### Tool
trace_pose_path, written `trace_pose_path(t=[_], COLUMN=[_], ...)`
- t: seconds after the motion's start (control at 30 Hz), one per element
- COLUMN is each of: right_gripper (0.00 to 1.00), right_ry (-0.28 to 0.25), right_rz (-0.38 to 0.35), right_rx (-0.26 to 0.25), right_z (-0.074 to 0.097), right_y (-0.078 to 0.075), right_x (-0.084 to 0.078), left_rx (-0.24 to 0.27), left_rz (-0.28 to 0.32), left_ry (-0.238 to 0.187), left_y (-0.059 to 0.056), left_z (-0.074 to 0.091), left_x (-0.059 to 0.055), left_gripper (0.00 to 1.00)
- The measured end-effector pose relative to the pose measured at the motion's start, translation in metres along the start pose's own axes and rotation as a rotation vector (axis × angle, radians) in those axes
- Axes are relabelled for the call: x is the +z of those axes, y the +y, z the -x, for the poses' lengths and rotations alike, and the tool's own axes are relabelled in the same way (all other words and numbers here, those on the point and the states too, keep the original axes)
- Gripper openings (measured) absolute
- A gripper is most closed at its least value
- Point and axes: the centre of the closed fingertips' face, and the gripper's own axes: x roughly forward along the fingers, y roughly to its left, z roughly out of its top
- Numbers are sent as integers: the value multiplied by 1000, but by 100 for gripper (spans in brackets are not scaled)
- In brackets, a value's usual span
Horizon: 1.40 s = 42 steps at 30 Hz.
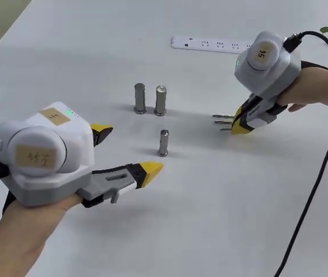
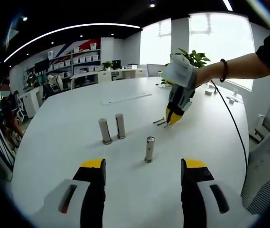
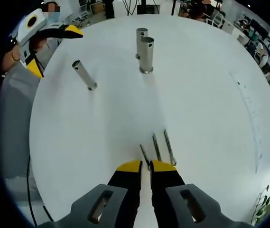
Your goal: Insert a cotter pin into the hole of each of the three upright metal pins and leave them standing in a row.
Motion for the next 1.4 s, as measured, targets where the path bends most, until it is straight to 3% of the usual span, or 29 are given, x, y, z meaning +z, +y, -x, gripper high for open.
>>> trace_pose_path(t=[0.37,0.7,1.03,1.2,1.4], right_gripper=[0,0,0,0,0], right_ry=[28,69,2,-22,-92], right_rz=[46,104,92,99,114], right_rx=[22,4,4,-6,-18], right_z=[-1,0,2,8,16], right_y=[-2,0,-7,-1,8], right_x=[0,0,-2,-2,8], left_rx=[-4,-4,-23,-32,-38], left_rz=[-3,0,-3,-16,-18], left_ry=[3,8,-6,9,12], left_y=[0,0,-4,-7,-11], left_z=[1,2,3,3,7], left_x=[-1,-3,1,0,2], left_gripper=[61,59,55,55,52])
